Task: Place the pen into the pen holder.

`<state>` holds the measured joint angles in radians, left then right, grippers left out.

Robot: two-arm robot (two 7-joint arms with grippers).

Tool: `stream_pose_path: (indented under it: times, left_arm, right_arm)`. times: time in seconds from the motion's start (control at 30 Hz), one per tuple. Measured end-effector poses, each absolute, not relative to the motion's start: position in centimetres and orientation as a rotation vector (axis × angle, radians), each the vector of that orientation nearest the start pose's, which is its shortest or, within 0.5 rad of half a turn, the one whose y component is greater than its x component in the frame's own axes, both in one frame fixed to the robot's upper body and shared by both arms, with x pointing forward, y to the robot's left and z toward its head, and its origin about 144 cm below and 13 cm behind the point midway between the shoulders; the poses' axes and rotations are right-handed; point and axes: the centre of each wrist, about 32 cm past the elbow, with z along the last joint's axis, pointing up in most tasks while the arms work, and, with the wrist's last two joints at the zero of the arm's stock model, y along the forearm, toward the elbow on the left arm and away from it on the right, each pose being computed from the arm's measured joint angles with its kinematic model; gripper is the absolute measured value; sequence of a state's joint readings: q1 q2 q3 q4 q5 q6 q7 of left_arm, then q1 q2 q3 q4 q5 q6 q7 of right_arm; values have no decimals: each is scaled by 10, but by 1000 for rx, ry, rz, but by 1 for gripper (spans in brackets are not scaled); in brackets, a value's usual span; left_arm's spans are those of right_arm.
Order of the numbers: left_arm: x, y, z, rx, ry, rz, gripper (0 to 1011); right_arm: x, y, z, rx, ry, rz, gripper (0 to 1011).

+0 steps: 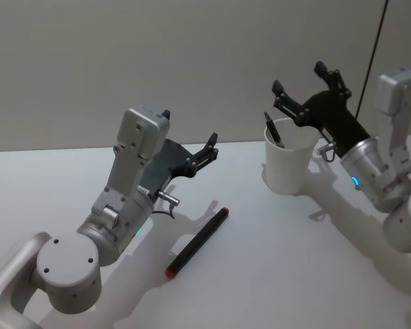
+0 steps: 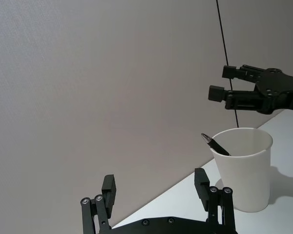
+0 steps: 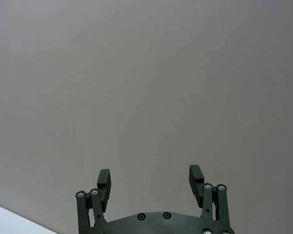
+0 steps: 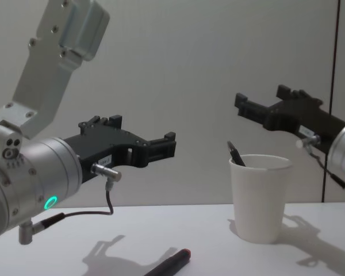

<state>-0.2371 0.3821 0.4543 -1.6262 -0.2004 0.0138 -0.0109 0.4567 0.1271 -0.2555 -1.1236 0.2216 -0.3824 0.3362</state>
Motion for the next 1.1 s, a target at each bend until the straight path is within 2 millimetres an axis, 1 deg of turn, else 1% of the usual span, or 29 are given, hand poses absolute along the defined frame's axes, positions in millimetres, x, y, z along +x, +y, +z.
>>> stream_pose_path:
  times: [0.27, 0.4, 0.73, 0.93, 1.1]
  left_arm:
    - [492, 198, 1204, 61, -268, 1124, 1001]
    - [492, 198, 1204, 61, -268, 1124, 1001]
    - [492, 198, 1204, 61, -268, 1124, 1001]
    - [492, 198, 1204, 61, -268, 1124, 1001]
    - [492, 198, 1204, 61, -268, 1124, 1001]
  right_arm:
    - [562, -219, 1177, 229, -255, -1087, 1001]
    - [550, -224, 1179, 217, -236, -1109, 1001]
    - [527, -233, 1180, 175, -191, -1158, 1001]
    - [526, -233, 1180, 173, -190, -1160, 1001]
    - [520, -234, 1180, 163, -181, -1166, 1001]
